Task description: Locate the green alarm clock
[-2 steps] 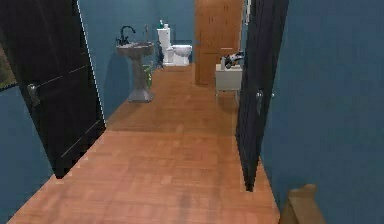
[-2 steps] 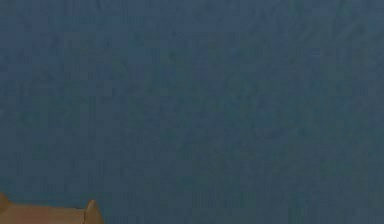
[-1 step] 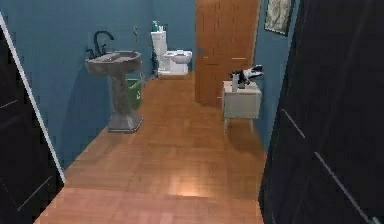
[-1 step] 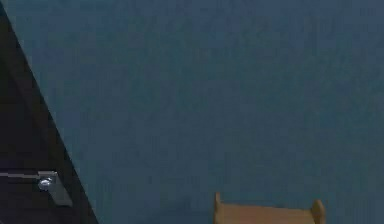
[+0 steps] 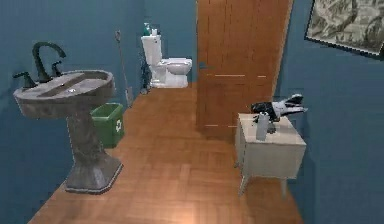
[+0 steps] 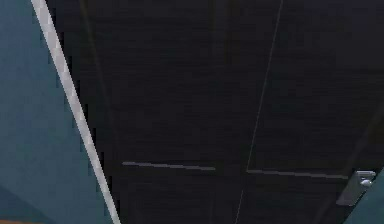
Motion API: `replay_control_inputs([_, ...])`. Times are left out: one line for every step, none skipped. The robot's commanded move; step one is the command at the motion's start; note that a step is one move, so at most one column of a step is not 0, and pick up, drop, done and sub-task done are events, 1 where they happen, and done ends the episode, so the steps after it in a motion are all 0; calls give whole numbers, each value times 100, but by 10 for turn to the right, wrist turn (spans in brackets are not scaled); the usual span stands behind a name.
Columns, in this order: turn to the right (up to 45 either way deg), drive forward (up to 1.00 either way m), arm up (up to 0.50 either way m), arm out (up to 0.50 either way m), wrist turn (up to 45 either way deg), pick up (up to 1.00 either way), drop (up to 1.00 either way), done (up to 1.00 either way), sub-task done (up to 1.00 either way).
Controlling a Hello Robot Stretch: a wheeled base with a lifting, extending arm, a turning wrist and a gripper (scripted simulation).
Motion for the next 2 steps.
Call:
replay_control_inputs([-30,0,0,0,0,0,0,0,0])
replay_control_inputs([0,100,0,0,0,0,0,0,0])
